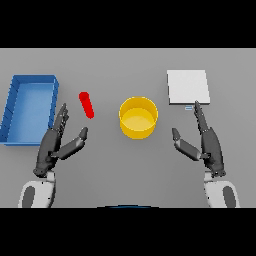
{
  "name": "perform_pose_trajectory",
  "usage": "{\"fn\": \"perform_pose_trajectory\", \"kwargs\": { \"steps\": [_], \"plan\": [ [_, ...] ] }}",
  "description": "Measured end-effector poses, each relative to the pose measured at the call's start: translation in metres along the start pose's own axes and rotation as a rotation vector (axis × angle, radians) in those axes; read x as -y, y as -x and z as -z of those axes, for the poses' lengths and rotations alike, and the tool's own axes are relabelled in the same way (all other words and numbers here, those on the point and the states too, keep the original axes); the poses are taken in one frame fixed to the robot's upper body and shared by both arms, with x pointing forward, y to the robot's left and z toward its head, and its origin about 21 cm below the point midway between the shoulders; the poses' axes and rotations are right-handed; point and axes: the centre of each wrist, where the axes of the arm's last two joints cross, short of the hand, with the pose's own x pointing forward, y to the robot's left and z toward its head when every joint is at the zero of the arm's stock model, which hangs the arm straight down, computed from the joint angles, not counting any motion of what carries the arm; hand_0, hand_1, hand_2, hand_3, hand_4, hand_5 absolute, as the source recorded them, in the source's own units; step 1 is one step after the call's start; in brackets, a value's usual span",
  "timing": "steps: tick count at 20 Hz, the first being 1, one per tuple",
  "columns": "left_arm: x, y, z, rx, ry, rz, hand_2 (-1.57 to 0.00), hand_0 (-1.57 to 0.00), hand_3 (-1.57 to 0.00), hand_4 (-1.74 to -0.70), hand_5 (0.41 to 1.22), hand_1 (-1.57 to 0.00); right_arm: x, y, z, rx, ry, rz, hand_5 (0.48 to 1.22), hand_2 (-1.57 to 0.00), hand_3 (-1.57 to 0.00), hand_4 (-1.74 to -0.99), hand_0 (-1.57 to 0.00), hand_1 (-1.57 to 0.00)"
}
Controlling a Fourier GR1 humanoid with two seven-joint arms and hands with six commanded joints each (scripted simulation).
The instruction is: Pick up the red beaker and tilt it to pour out 1 green nut into yellow bowl. Pick up the yellow bowl and place it on the metallic measuring scale.
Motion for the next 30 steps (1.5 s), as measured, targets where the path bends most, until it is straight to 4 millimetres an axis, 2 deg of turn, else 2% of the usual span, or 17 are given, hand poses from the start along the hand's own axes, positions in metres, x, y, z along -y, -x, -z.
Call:
{"fn": "perform_pose_trajectory", "kwargs": {
  "steps": [2,4,7,9,12,13,17,19,20,26,30],
  "plan": [
    [0.0,-0.003,0.006,-0.003,0.02,0.019,0.0,0.0,0.0,-1.28,0.691,0.0,0.006,-0.001,0.0,0.004,0.003,0.018,0.68,0.0,0.0,-1.265,0.0,0.0],
    [0.009,0.005,0.019,-0.042,0.04,0.004,0.0,0.0,0.0,-1.33,0.713,0.0,0.004,0.001,0.0,0.0,-0.017,0.05,0.679,0.0,0.0,-1.28,0.0,0.0],
    [0.007,0.006,0.042,-0.048,0.043,0.005,0.0,0.0,0.0,-1.38,0.738,0.0,0.004,0.002,-0.005,0.018,-0.011,0.063,0.678,0.0,0.0,-1.304,0.0,0.0],
    [0.011,0.008,0.058,-0.061,0.05,0.02,0.0,0.0,0.0,-1.38,0.739,0.0,0.007,0.002,-0.003,-0.001,0.003,0.056,0.681,0.0,0.0,-1.312,0.0,0.0],
    [0.011,0.019,0.068,-0.078,0.035,0.032,0.0,0.0,0.0,-1.36,0.726,0.0,0.005,-0.002,-0.003,0.009,-0.002,0.074,0.686,0.0,0.0,-1.331,0.0,0.0],
    [0.012,0.024,0.073,-0.097,0.035,0.029,0.0,0.0,0.0,-1.35,0.72,0.0,0.01,0.001,-0.003,-0.006,0.006,0.066,0.687,0.0,0.0,-1.337,0.0,0.0],
    [0.016,0.03,0.09,-0.111,0.043,0.003,0.0,0.0,0.0,-1.33,0.714,0.0,0.008,0.0,-0.001,-0.024,0.009,0.072,0.688,0.0,0.0,-1.338,0.0,0.0],
    [0.012,0.026,0.101,-0.107,0.036,0.019,0.0,0.0,0.0,-1.32,0.713,0.0,0.006,0.0,0.0,-0.017,0.006,0.079,0.688,0.0,0.0,-1.336,0.0,0.0],
    [0.014,0.027,0.104,-0.104,0.045,0.017,0.0,0.0,0.0,-1.32,0.711,0.0,0.008,-0.001,0.004,-0.017,0.006,0.081,0.687,0.0,0.0,-1.333,0.0,0.0],
    [0.02,0.027,0.124,-0.102,0.069,0.023,0.0,0.0,0.0,-1.32,0.71,0.0,0.006,0.003,-0.002,-0.007,0.005,0.083,0.682,0.0,0.0,-1.315,0.0,0.0],
    [0.022,0.028,0.13,-0.071,0.073,0.01,-0.03,0.0,0.0,-1.39,0.752,0.0,0.012,-0.001,0.001,-0.01,0.015,0.075,0.683,0.0,0.0,-1.295,0.0,0.0]
  ]
}}
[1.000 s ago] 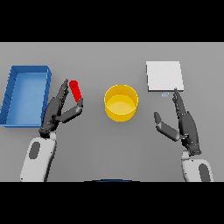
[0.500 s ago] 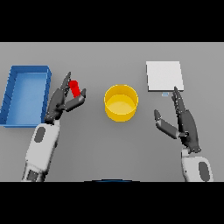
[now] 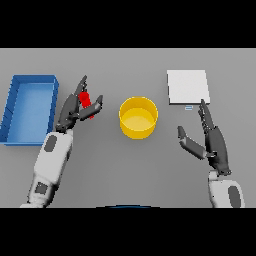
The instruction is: Pick up the red beaker and tilt it to pour out 1 green nut into yellow bowl. Pick up the yellow bowl and place it on the metallic measuring scale.
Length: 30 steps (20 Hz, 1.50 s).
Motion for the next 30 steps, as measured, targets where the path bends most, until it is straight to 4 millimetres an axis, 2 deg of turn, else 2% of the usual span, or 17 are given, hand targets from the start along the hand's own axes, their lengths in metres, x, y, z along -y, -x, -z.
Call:
{"fn": "perform_pose_trajectory", "kwargs": {
  "steps": [1,2,4,6,9,10,14,15,19,20,23,25,26,30],
  "plan": [
    [0.002,0.0,0.002,0.0,-0.011,-0.006,-0.12,-0.08,-0.08,-1.42,0.77,-0.08,0.0,-0.003,0.001,0.013,0.003,-0.007,0.684,0.0,0.0,-1.291,0.0,0.0],
    [0.004,-0.001,0.005,0.003,-0.021,-0.018,-0.31,-0.25,-0.22,-1.44,0.795,-0.28,-0.001,0.001,-0.001,-0.009,-0.005,-0.008,0.684,0.0,0.0,-1.289,0.0,0.0],
    [0.011,-0.001,0.009,-0.014,-0.039,-0.047,-0.71,-0.68,-0.71,-1.44,0.949,-0.7,0.002,0.0,0.0,0.0,0.006,-0.013,0.683,0.0,0.0,-1.285,0.0,0.0],
    [0.016,0.0,0.009,-0.014,-0.07,-0.005,-1.02,-1.0,-1.02,-1.44,1.047,-1.01,-0.002,0.001,-0.002,0.009,-0.003,-0.004,0.684,0.0,0.0,-1.287,0.0,0.0],
    [0.018,0.003,0.011,0.025,-0.078,0.002,-1.29,-1.28,-1.29,-1.45,1.132,-1.29,-0.004,-0.001,-0.001,0.013,-0.011,0.001,0.682,0.0,0.0,-1.293,0.0,0.0],
    [0.02,0.002,0.011,0.029,-0.077,0.006,-1.35,-1.34,-1.34,-1.51,1.132,-1.34,-0.004,-0.001,0.0,0.009,-0.014,-0.001,0.681,0.0,0.0,-1.296,0.0,0.0],
    [0.019,-0.001,0.011,0.073,-0.103,-0.02,-1.48,-1.48,-1.48,-1.64,1.112,-1.48,-0.005,0.001,0.004,0.011,-0.022,-0.006,0.676,0.0,0.0,-1.281,0.0,0.0],
    [0.016,-0.002,0.01,0.088,-0.101,-0.024,-1.5,-1.49,-1.5,-1.66,1.108,-1.5,-0.005,0.004,-0.002,0.016,-0.024,-0.012,0.674,0.0,0.0,-1.274,0.0,0.0],
    [0.014,-0.024,0.013,0.16,-0.118,0.007,-1.54,-1.54,-1.54,-1.71,1.097,-1.54,-0.005,0.002,0.004,0.024,-0.025,-0.028,0.672,0.0,0.0,-1.255,0.0,0.0],
    [0.015,-0.035,0.014,0.184,-0.123,0.023,-1.55,-1.55,-1.55,-1.72,1.097,-1.55,-0.004,0.002,0.005,0.026,-0.029,-0.033,0.672,0.0,0.0,-1.25,0.0,0.0],
    [0.014,-0.061,0.015,0.209,-0.076,0.149,-1.56,-1.56,-1.56,-1.73,1.113,-1.56,-0.011,0.001,0.004,0.034,-0.032,-0.043,0.685,0.0,0.0,-1.247,0.0,0.0],
    [0.015,-0.073,0.018,0.197,-0.002,0.319,-1.56,-1.56,-1.56,-1.73,1.121,-1.56,-0.006,-0.001,0.005,0.03,-0.015,-0.066,0.691,0.0,0.0,-1.243,0.0,0.0],
    [0.014,-0.076,0.018,0.202,0.027,0.378,-1.56,-1.56,-1.56,-1.73,1.119,-1.56,-0.006,0.0,-0.002,0.036,-0.018,-0.073,0.694,0.0,0.0,-1.243,0.0,0.0],
    [0.012,-0.082,0.017,0.205,0.083,0.475,-1.56,-1.56,-1.56,-1.73,1.113,-1.56,-0.007,-0.002,-0.005,0.026,-0.014,-0.064,0.71,0.0,0.0,-1.243,0.0,0.0]
  ]
}}
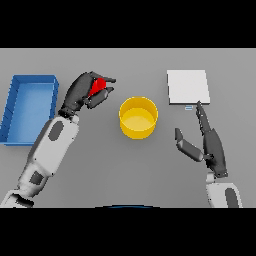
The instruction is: Pick up the red beaker and tilt it to pour out 1 green nut into yellow bowl. Pick up the yellow bowl and place it on the metallic measuring scale.
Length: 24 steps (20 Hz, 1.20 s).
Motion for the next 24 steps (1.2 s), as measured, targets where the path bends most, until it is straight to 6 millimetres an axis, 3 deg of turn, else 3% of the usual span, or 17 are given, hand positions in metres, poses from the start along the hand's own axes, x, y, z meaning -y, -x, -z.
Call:
{"fn": "perform_pose_trajectory", "kwargs": {
  "steps": [3,11,14,18,24],
  "plan": [
    [0.0,-0.007,0.003,0.016,0.049,0.142,-1.57,-1.57,-1.57,-1.74,1.112,-1.57,-0.001,0.0,-0.001,-0.008,-0.005,-0.001,0.717,0.0,0.0,-1.254,0.0,0.0],
    [0.008,-0.042,0.035,0.143,0.249,0.757,-1.57,-1.57,-1.57,-1.74,1.193,-1.57,-0.003,-0.001,0.0,0.007,-0.019,0.023,0.717,0.0,0.0,-1.264,0.0,0.0],
    [0.006,-0.054,0.048,0.179,0.342,0.952,-1.57,-1.57,-1.57,-1.61,1.206,-1.57,-0.001,-0.001,0.002,0.003,-0.003,0.02,0.697,0.0,0.0,-1.258,0.0,0.0],
    [0.022,-0.073,0.058,0.214,0.479,1.156,-1.57,-1.57,-1.57,-1.68,1.215,-1.57,-0.009,0.001,0.002,0.005,0.006,0.028,0.663,0.0,0.0,-1.225,0.0,0.0],
    [0.035,-0.091,0.068,0.25,0.583,1.419,-1.57,-1.57,-1.57,-1.72,1.219,-1.57,-0.006,0.002,0.004,0.006,0.029,0.007,0.648,0.0,0.0,-1.193,0.0,0.0]
  ]
}}
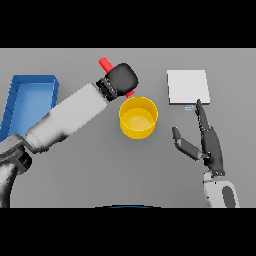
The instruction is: Pick up the red beaker and tilt it to pour out 1 green nut into yellow bowl. Pick up the yellow bowl and place it on the metallic measuring scale.
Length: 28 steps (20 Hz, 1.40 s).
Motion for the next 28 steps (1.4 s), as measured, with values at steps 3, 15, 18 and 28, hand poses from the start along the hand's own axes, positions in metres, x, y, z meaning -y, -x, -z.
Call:
{"fn": "perform_pose_trajectory", "kwargs": {
  "steps": [3,15,18,28],
  "plan": [
    [-0.006,-0.005,0.004,0.001,0.037,0.123,-1.57,-1.57,-1.57,-1.73,1.22,-1.57,-0.004,0.001,-0.001,-0.007,-0.009,-0.014,0.643,0.0,0.0,-1.183,0.0,0.0],
    [-0.021,-0.027,0.017,0.077,0.063,0.588,-1.57,-1.57,-1.57,-1.73,1.221,-1.57,0.0,-0.002,-0.001,-0.013,0.008,-0.028,0.634,0.0,0.0,-1.161,0.0,0.0],
    [-0.031,-0.035,0.02,0.08,0.057,0.661,-1.57,-1.57,-1.57,-1.72,1.221,-1.57,-0.001,-0.004,-0.003,-0.002,0.013,-0.034,0.634,0.0,0.0,-1.154,0.0,0.0],
    [-0.112,0.035,0.003,-0.083,-0.006,0.743,-1.57,-1.57,-1.18,-1.73,1.221,-1.57,-0.002,-0.001,-0.001,0.019,0.004,-0.004,0.66,0.0,0.0,-1.16,0.0,0.0]
  ]
}}
